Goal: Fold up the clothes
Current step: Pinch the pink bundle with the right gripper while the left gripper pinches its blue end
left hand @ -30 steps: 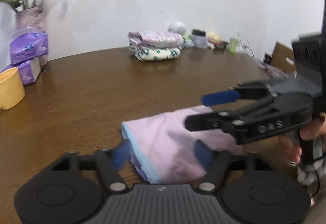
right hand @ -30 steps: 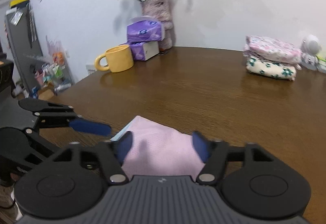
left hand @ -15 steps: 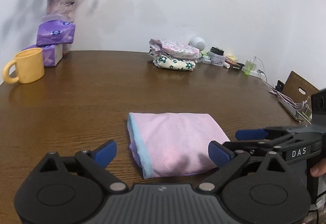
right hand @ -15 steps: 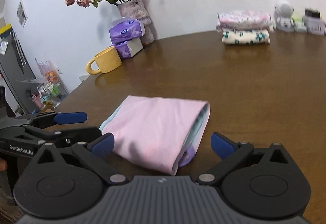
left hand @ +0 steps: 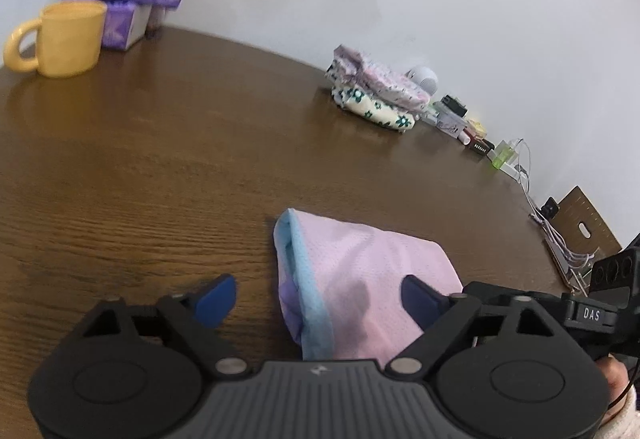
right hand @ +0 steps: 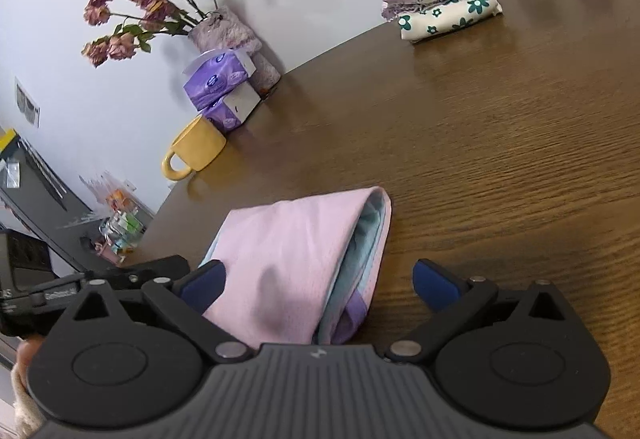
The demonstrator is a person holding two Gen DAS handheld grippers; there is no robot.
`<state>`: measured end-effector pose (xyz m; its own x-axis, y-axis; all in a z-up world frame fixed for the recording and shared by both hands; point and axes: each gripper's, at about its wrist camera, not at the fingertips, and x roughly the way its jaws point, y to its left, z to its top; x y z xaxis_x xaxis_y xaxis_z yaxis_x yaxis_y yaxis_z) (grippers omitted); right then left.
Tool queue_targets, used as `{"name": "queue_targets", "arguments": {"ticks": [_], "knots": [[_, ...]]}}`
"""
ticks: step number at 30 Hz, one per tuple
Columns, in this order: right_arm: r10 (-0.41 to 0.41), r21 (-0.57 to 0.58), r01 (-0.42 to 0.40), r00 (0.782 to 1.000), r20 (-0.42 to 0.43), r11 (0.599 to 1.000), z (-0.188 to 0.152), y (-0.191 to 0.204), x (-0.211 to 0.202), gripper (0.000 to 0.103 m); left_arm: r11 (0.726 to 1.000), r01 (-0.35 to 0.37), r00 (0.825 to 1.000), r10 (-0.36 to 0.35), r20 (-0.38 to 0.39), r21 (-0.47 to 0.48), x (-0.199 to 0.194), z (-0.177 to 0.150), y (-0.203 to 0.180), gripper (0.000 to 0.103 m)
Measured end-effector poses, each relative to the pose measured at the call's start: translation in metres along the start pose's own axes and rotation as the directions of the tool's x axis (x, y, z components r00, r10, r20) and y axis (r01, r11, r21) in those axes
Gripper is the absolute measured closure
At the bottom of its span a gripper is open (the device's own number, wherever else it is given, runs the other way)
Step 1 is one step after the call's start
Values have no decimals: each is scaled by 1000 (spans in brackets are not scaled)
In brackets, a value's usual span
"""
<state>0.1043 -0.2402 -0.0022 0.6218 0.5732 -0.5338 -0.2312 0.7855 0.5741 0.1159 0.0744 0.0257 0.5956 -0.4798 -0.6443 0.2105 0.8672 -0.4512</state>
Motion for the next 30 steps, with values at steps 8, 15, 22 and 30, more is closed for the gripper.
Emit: {"name": "queue_targets", "arguments": {"ticks": [8,15,22,30], "knots": [[-15,42,14,1000,20,999,1,0,13,34,999,3,999,-1,-32,42,20,5,-9,51],[-29,74,26,999,34,997,-1,1,15,35,1000,12,1000,-12,-26,-2,21,3,-3,62],[6,213,-3,1000,-14,977,-9,-10,24,93,986,82,995,-88,-38,-142,26,-1,12,86],[52,272,-51,999,4,961,-11,-18,26,93,972,137,990,-139,0,-191,23,-3,18,88]]}}
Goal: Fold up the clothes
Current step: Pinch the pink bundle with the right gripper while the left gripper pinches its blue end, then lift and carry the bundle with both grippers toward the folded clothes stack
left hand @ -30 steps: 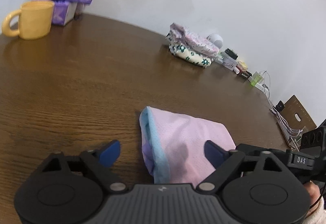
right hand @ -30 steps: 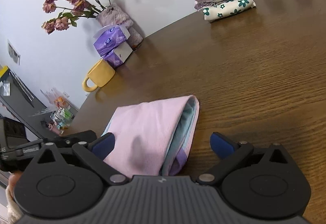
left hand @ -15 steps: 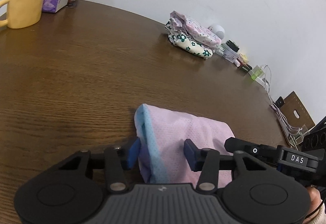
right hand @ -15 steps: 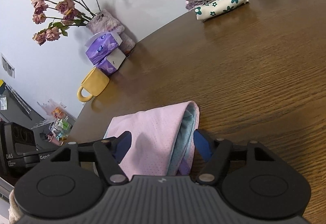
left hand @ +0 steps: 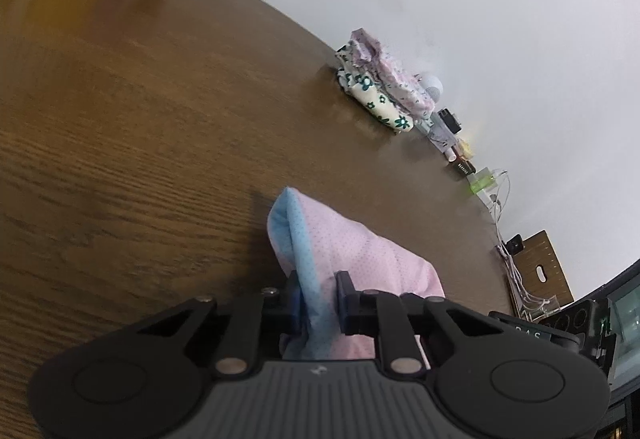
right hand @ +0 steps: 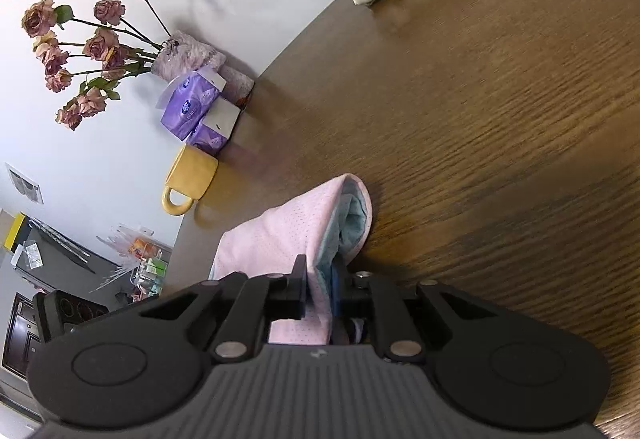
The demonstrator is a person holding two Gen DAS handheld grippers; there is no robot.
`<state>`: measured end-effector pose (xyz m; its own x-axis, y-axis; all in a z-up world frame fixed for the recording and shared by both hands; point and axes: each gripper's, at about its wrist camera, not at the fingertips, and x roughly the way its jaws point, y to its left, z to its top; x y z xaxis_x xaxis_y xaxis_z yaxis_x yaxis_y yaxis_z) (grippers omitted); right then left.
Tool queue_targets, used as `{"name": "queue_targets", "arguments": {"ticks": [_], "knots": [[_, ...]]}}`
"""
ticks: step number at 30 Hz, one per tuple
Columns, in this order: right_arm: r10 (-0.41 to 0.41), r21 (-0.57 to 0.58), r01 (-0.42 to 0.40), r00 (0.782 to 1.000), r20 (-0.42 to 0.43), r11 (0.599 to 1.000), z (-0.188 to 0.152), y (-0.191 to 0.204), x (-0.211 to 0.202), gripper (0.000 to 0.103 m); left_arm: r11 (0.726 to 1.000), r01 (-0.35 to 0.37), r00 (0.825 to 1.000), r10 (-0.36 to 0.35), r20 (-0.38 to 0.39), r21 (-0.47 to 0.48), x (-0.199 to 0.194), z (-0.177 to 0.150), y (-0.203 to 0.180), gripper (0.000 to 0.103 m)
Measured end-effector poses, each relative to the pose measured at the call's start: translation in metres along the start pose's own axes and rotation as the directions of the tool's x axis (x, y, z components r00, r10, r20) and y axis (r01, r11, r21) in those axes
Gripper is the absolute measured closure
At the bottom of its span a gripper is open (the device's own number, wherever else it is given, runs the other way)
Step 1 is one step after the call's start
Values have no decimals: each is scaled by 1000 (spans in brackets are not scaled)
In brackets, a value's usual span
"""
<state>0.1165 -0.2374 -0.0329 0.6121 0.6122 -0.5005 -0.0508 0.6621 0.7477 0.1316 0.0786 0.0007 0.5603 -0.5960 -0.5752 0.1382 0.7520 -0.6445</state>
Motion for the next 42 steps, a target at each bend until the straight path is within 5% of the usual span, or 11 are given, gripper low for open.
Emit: {"name": "queue_targets", "arguments": {"ticks": [28,42], "knots": [[31,-178,-13,994,100,984,25,37,-53,94,989,50,989,-68,128,137,-28,8,-62,89],[109,-324,-22,962,252,946,59,94,-125,94,956,58,944,-146,295,288,-73,28,-150,89]]}}
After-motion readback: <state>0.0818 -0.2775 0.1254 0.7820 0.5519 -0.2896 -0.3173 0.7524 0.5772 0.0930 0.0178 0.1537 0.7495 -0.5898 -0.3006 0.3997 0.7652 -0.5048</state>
